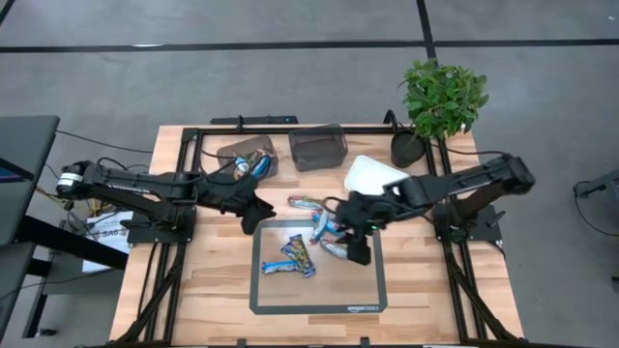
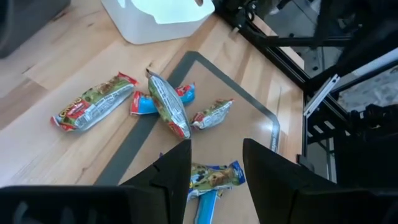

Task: Pick and place Granola Bars by type
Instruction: Put the red granola bar into the white bin

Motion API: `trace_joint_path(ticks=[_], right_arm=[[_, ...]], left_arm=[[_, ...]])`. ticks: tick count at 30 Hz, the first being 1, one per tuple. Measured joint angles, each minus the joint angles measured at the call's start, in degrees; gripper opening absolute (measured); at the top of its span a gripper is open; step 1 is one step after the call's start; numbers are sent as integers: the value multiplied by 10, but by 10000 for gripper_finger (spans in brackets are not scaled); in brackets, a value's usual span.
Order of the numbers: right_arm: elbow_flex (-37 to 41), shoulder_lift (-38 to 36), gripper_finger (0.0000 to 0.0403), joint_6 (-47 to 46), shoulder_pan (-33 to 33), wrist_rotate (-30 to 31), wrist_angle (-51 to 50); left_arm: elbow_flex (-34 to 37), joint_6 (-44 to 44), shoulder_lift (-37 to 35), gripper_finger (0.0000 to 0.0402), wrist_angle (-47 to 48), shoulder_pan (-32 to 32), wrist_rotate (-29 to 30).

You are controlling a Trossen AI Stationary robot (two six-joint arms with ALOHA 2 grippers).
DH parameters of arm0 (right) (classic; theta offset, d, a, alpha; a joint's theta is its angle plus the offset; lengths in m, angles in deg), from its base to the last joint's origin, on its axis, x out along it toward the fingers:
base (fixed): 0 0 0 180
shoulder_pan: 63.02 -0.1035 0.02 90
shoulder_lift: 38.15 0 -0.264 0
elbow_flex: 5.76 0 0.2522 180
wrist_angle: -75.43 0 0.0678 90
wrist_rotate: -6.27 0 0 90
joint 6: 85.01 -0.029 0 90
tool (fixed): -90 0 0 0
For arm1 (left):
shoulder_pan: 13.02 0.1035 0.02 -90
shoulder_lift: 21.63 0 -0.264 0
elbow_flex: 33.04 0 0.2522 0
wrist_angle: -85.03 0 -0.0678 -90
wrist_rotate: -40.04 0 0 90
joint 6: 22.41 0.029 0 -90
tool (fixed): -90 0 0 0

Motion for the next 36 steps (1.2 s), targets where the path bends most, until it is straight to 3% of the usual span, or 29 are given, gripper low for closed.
trace_joint_path(ticks=[5,10,24,36], right_arm=[[138,-52,132,-80,-13,4,13],[188,-37,134,-89,-31,-1,22],[189,124,133,-23,-16,-5,91],[168,180,133,-8,-9,-35,108]], left_arm=[[0,-6,0,136,0,-9,8],[0,-26,0,136,-20,-16,21],[0,-62,0,136,-64,-25,55],[0,-69,0,136,-62,-25,54]])
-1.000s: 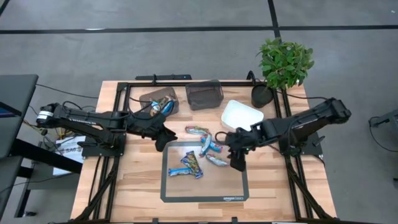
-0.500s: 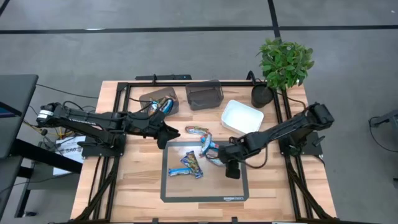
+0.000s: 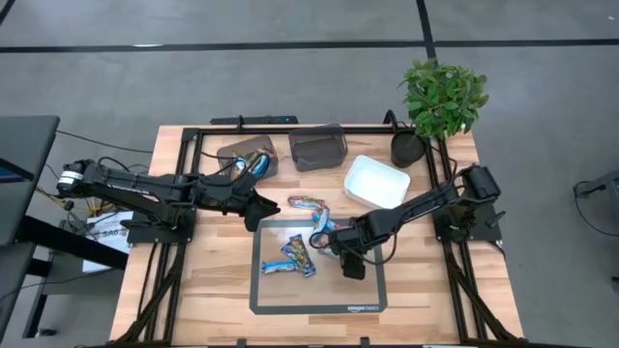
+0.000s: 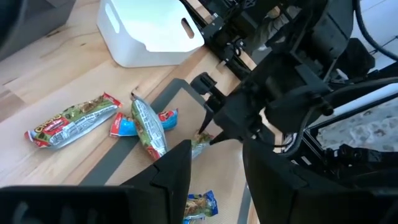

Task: Pick and place Granola Bars by type
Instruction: Put the red granola bar into the white bin

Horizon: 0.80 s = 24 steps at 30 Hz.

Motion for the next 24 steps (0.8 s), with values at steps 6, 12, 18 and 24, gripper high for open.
trace_joint_path(ticks=[6,12,18,24], right_arm=[[-2,3,133,1,1,-7,10],[-2,12,132,1,1,-11,28],[-3,20,131,1,4,-12,32],[-2,21,120,1,13,4,32]], left_arm=[[0,-1,0,136,0,0,0],[0,-1,0,136,-1,0,0],[0,-1,0,136,-2,0,0],[0,-1,0,136,-2,0,0]])
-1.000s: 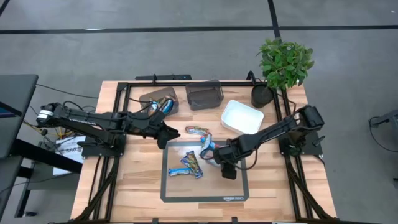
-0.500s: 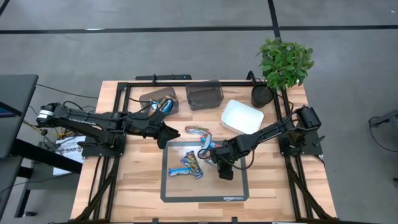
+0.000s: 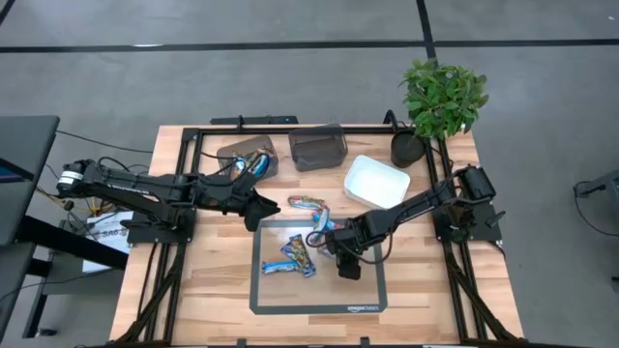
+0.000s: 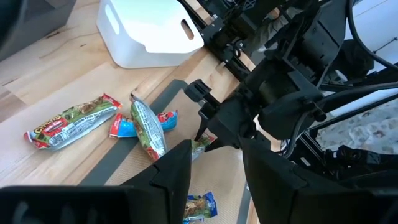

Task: Pick and place Granola Bars by type
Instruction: Put the red granola bar into the white bin

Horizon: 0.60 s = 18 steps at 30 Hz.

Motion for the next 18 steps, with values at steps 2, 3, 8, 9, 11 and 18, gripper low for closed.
trace_joint_path(ticks=[2,3,8,9,11,18], right_arm=[[0,0,102,0,2,-2,-1],[0,0,91,0,3,-2,-1],[0,0,27,-1,9,-4,0],[0,0,16,-1,11,-6,-1],[0,0,6,-3,14,-12,-1],[1,-3,2,-26,23,-13,2]], left_arm=[[0,-1,0,136,0,0,0],[0,-1,0,136,0,0,0],[0,-1,0,136,0,0,0],[0,-1,0,136,0,0,0],[0,-1,0,136,0,0,1],[0,0,0,136,0,0,1]])
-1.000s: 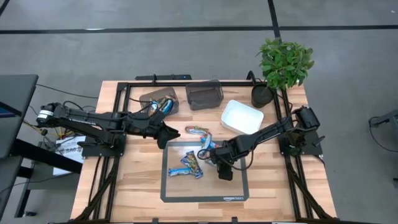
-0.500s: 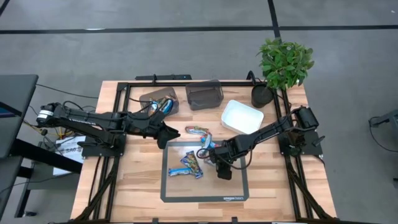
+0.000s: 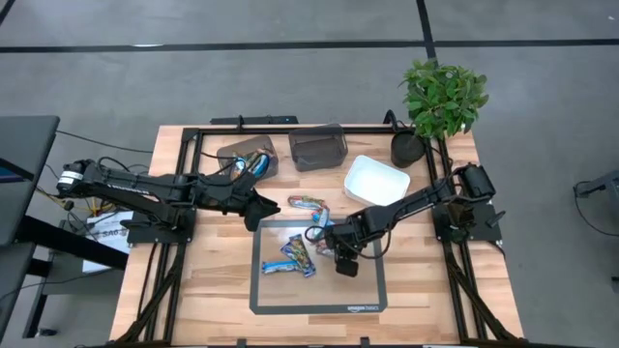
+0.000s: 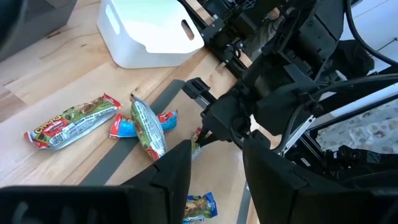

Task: Pick and place Granola Bars by type
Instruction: Put the red granola bar into the white bin

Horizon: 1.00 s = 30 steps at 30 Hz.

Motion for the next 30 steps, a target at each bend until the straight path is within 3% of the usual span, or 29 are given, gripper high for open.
trace_joint_path(ticks=[13,22,30], right_arm=[[-105,0,0,-4,20,26,-58],[-239,-1,0,10,67,177,-267],[-198,-97,0,-5,114,236,-300]], left_arm=[[0,3,0,136,0,0,0],[0,9,0,136,0,0,1],[0,75,8,136,-39,0,-24]])
